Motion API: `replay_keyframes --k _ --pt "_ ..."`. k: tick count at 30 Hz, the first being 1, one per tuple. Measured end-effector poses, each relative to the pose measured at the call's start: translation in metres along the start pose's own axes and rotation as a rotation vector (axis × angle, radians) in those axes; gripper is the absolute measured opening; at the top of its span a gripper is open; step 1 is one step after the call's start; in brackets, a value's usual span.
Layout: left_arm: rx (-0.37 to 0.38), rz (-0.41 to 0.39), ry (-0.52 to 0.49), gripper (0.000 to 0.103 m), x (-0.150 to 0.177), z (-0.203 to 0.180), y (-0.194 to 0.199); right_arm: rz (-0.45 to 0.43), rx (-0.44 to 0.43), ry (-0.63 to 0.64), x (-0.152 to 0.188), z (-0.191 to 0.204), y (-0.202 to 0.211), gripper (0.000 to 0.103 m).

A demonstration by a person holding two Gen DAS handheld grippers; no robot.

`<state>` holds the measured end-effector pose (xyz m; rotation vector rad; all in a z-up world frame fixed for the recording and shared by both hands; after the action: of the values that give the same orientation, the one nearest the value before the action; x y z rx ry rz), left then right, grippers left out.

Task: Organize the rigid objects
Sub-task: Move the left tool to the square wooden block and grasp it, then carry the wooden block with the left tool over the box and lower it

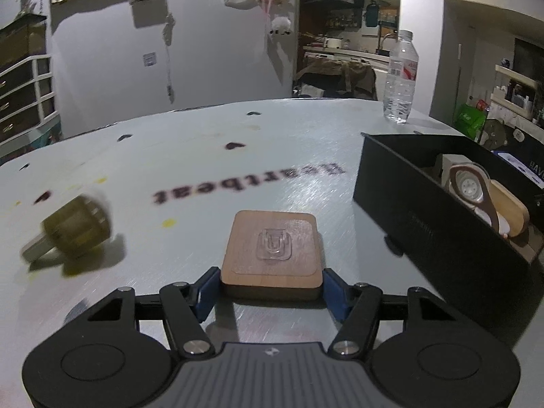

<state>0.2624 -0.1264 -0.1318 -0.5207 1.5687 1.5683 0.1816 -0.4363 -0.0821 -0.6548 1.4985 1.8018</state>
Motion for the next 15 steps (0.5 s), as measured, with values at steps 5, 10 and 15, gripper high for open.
replay_keyframes --k 5,10,15 --pt "-0.065 0.031 0.021 0.064 0.012 0.011 0.016 -0.001 -0.002 -0.001 0.0 0.001 -0.001 0.006" --pt "-0.093 0.044 0.05 0.075 0.011 0.012 0.013 0.001 -0.004 0.001 0.0 0.001 -0.003 0.006" --pt "-0.113 0.043 0.055 0.075 -0.002 0.008 -0.005 -0.002 -0.01 -0.006 0.0 0.001 -0.003 0.006"
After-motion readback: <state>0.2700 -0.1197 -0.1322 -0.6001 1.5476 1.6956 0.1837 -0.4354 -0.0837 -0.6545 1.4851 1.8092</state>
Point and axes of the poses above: each gripper's, at about its wrist camera, not at the fingertips, and y roughly against the way its jaws point, z to its left, x to its underside, the point moved 7 cm from there along -y, roughly the way its jaws point, and after that the axes turned 12 degrees about -x, right-handed, at the moved point
